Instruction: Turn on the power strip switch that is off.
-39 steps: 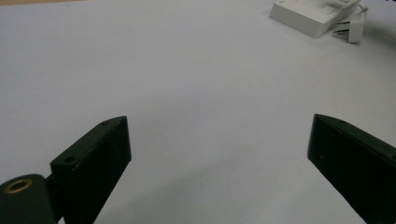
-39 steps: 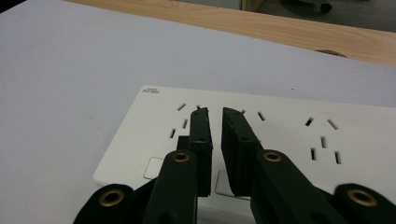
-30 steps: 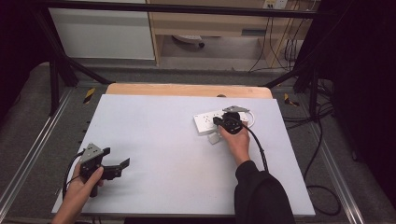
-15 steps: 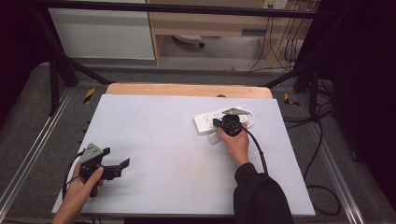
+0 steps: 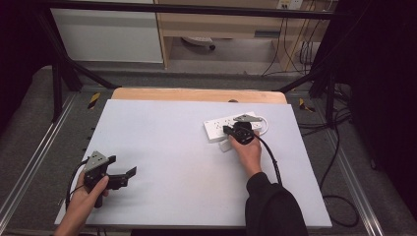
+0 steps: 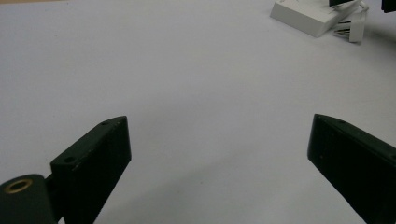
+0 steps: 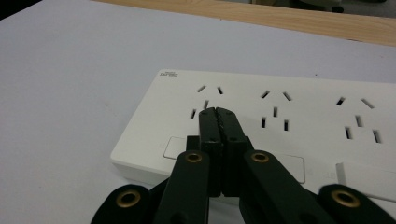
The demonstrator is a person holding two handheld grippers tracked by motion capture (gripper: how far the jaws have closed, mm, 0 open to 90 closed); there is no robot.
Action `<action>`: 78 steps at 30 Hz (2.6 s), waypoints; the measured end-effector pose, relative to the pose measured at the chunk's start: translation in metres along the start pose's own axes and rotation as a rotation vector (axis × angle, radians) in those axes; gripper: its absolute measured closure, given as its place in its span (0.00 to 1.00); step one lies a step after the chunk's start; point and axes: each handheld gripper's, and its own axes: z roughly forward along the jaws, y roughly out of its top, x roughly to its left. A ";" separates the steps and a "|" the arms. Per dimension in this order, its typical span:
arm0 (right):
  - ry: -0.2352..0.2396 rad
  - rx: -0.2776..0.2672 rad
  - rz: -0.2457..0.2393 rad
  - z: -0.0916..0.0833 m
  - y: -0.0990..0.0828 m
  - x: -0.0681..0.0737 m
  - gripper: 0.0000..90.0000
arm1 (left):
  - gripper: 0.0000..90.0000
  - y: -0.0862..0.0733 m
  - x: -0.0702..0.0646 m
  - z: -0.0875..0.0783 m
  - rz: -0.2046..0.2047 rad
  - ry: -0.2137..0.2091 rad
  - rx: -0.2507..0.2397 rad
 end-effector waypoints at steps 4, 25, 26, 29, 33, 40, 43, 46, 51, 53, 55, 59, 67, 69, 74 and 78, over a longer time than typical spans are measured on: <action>0.002 -0.003 0.009 0.000 -0.001 0.000 1.00 | 0.07 0.000 0.000 0.000 -0.001 0.000 0.001; -0.005 -0.010 0.002 -0.002 -0.003 0.001 1.00 | 0.07 0.000 0.000 0.000 0.005 0.000 0.006; -0.005 -0.011 0.003 -0.002 -0.003 0.001 1.00 | 0.07 0.000 0.000 0.000 0.005 0.000 0.004; -0.007 -0.013 -0.001 -0.001 -0.003 0.001 1.00 | 0.07 0.000 0.000 0.000 0.005 0.001 0.008; -0.007 -0.016 0.001 -0.001 -0.003 0.002 1.00 | 0.07 0.000 0.000 0.000 0.005 0.001 0.006; -0.011 -0.017 -0.004 -0.001 -0.003 0.002 1.00 | 0.07 0.000 0.000 0.001 0.005 0.001 0.008; -0.015 -0.015 -0.006 -0.001 -0.004 0.002 1.00 | 0.07 0.000 0.000 0.001 0.005 0.000 0.009; -0.022 -0.001 -0.016 0.000 -0.004 0.003 1.00 | 0.07 0.000 0.000 0.001 0.006 0.000 0.009; -0.023 -0.001 -0.020 0.000 -0.004 0.002 1.00 | 0.07 0.000 0.000 0.001 0.006 0.001 0.009; -0.022 0.001 -0.018 0.000 -0.003 0.002 1.00 | 0.07 0.000 0.000 0.000 0.006 0.001 0.009; -0.022 0.002 -0.018 0.000 -0.003 0.002 1.00 | 0.07 0.000 0.000 0.000 0.005 0.002 0.009; -0.019 -0.001 -0.019 0.000 -0.004 0.002 1.00 | 0.07 -0.001 0.000 0.000 0.003 0.003 0.011; -0.023 0.000 -0.019 -0.001 -0.002 0.003 1.00 | 0.07 -0.001 0.001 0.000 0.001 0.003 0.010; -0.023 -0.004 -0.022 -0.002 -0.001 0.004 1.00 | 0.07 -0.001 0.001 0.001 0.002 0.004 0.010; -0.023 -0.006 -0.026 -0.003 0.002 0.004 1.00 | 0.07 -0.001 0.001 0.000 0.001 0.003 0.011; -0.023 -0.009 -0.026 -0.006 0.002 0.004 1.00 | 0.07 -0.001 0.001 0.000 0.002 0.004 0.011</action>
